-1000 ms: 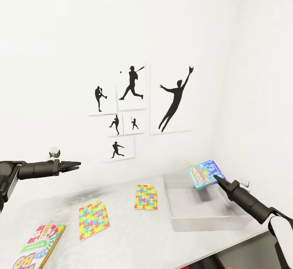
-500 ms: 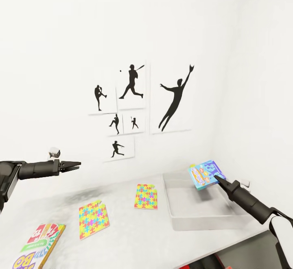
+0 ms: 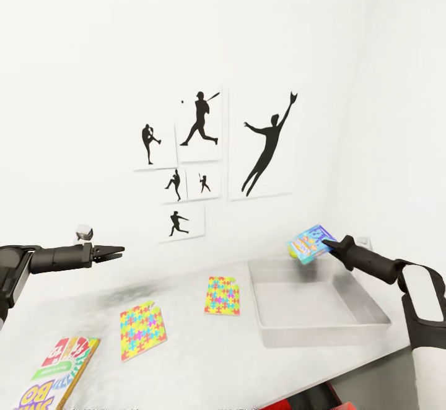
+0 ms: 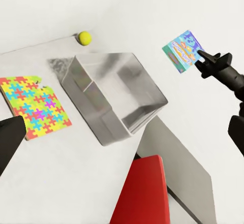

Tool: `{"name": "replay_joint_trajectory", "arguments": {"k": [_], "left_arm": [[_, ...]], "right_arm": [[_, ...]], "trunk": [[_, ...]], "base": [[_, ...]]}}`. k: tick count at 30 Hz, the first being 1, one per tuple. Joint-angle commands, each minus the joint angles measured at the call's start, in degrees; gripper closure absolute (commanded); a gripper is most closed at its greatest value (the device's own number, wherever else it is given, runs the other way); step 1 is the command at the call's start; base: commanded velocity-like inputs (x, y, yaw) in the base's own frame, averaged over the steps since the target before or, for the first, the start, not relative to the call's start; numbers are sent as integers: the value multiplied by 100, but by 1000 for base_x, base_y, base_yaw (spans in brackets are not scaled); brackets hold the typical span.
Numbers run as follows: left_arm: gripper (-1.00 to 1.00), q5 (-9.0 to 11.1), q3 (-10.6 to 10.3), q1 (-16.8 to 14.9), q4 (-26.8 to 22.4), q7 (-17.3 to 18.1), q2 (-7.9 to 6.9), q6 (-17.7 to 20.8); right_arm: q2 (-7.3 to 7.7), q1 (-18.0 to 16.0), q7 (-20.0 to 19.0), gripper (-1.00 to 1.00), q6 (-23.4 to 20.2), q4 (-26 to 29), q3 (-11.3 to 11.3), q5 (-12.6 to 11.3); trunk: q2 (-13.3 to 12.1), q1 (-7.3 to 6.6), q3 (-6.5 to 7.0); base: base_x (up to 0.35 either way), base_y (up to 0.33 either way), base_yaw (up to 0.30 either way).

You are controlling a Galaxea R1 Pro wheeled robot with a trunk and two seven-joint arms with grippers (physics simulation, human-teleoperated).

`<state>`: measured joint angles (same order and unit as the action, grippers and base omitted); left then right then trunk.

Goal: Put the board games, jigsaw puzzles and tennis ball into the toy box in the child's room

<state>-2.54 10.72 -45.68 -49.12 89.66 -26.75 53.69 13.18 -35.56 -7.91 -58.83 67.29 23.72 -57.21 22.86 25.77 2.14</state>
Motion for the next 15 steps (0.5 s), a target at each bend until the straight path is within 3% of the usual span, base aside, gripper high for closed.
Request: {"name": "replay_joint_trajectory", "arguments": {"k": [1, 6, 15], "left_arm": [[-100, -27, 7, -2, -1, 34, -2, 61], [-100, -27, -4, -2, -1, 34, 11, 62], [-100, -12, 33, -2, -9, 34, -14, 70]], "right_arm": [[50, -35, -51, 100, -27, -114, 10, 34], [171, -154, 57, 100, -30, -373, 10, 34], [201, -341, 314, 100, -33, -1025, -3, 45]], "trunk": [[6, 2, -13], [6, 2, -60], [6, 2, -145]], "base": [[0, 0, 0], [0, 0, 0], [0, 0, 0]]}}
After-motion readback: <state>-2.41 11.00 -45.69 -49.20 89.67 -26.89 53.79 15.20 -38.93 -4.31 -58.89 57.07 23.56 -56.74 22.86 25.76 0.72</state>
